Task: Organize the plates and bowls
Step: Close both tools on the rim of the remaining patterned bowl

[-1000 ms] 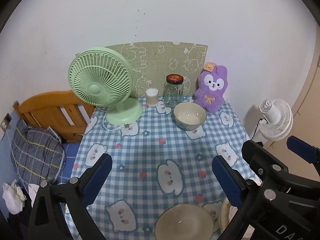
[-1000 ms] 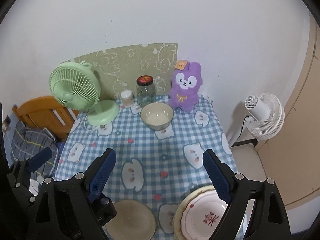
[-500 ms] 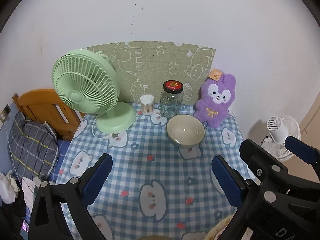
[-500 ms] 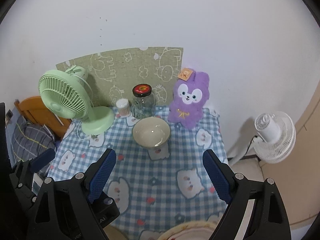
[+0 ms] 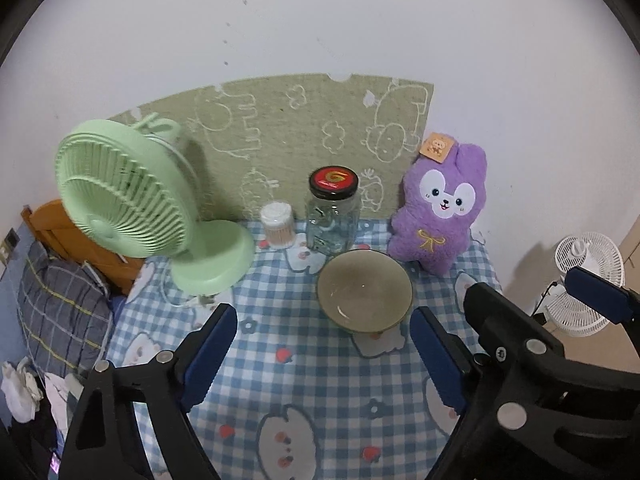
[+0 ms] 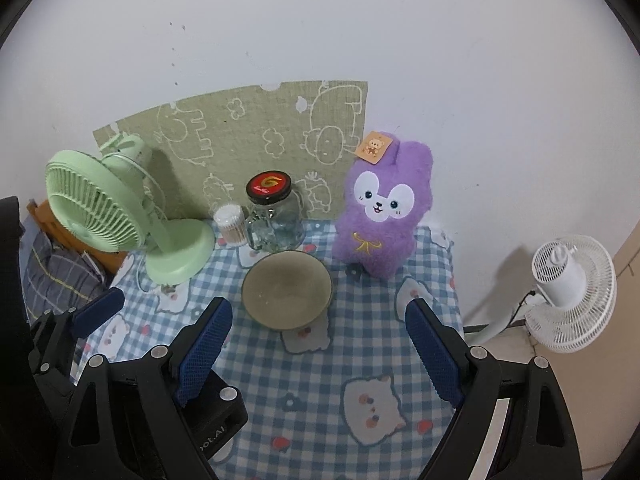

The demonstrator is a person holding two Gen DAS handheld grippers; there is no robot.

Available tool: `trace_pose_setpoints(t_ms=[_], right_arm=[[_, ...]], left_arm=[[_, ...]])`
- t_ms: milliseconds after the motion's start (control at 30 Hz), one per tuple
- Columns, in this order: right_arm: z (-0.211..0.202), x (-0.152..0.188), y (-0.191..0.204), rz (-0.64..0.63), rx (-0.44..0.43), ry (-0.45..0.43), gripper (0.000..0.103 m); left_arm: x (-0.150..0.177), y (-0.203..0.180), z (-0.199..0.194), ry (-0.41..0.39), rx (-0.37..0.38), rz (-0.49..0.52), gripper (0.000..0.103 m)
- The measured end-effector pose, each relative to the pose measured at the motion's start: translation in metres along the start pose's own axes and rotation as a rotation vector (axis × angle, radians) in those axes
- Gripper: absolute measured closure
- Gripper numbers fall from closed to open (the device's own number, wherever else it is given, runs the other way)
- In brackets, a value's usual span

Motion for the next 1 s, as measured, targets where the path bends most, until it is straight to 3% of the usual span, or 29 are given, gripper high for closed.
trace_pose_setpoints(t_ms=[333,467,633,700,767,1000], right_arm=[[0.058,-0.021,-0.011,0.008,-0.027,0.019,0.015],[0.081,-0.028,-0.013,0.023,-0.029,0.044,0.021],[0.109,-0.035,-0.012,0.005,-0.029,0.043,0.033],[0.120,-0.037,-0.013,-0.007,-0.021,0.034,0.034],[0.133,-0.039,-0.014,-0.007,-0.017,0.036,0.034],[0.160,-0.042,-0.023,0.024,-0.025,0.083,0.041]], left_arm=[[-0.024,-0.014,0.052,0.018,0.004,0.001,0.020],[-0.031,-0.016,0.075,0.051,0.021,0.014,0.037],[-0.037,-0.013,0.106,0.084,0.004,-0.016,0.045],[-0.039,-0.012,0.117,0.087,-0.017,-0.015,0.047],[-0.040,-0.012,0.127,0.089,-0.017,-0.009,0.055],[-0.046,-0.015,0.158,0.137,-0.035,0.000,0.056]])
Point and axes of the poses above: each gripper's, at about its wrist camera, not at the fingertips, and z roughly the way its jaws point, y to its left, x to its underside, the point moved 1 cm from there along z, roughly the way its jaws point, and after that the axes turned 15 degrees about y, right-handed, at the moved point
